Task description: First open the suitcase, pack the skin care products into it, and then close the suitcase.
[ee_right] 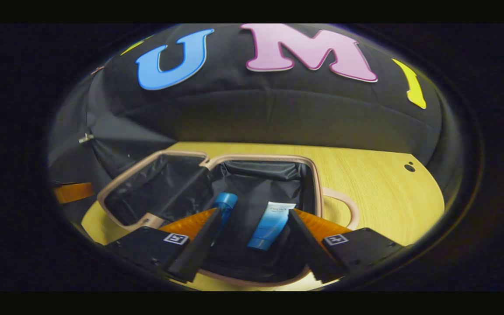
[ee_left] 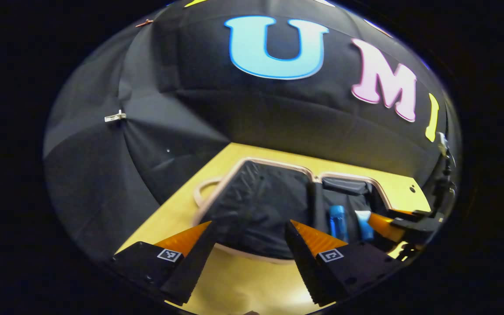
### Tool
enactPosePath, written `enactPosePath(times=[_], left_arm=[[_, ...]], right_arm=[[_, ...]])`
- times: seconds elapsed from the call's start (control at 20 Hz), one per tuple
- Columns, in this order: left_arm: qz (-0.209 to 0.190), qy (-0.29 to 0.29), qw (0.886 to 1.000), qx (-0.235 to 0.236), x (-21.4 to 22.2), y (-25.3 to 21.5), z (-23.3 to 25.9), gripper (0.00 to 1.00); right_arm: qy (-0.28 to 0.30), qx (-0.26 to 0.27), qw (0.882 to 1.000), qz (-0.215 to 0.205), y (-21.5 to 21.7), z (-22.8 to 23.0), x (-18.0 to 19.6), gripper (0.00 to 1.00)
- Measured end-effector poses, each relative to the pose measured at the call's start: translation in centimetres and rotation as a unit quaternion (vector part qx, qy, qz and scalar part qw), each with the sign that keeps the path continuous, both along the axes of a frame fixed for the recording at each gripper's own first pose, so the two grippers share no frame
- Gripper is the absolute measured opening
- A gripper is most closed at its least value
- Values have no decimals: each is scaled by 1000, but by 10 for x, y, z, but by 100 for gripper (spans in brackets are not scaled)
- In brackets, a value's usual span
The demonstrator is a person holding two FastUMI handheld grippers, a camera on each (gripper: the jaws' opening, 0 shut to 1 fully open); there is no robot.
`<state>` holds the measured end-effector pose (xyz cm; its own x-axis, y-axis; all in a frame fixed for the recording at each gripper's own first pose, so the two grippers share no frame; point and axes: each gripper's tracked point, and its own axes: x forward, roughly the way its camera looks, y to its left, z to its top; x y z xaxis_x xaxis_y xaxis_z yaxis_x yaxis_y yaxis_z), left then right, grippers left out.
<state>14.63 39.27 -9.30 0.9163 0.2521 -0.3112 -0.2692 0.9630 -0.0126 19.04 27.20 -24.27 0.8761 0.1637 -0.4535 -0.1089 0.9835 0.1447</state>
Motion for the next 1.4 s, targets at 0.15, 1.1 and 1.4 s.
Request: enactPosePath(times=[0.15, 1.1, 1.4], left_arm=[[10, -14, 999, -31, 24, 48, 7, 97], [20, 80, 946, -313, 138, 139, -89, 83], [20, 82, 949, -304, 142, 134, -79, 18]], right_arm=[[-53, -3, 999, 3, -1, 33, -20, 97], [-24, -54, 997, 55, -27, 25, -148, 98], [-27, -64, 997, 44, -39, 26, -142, 98]])
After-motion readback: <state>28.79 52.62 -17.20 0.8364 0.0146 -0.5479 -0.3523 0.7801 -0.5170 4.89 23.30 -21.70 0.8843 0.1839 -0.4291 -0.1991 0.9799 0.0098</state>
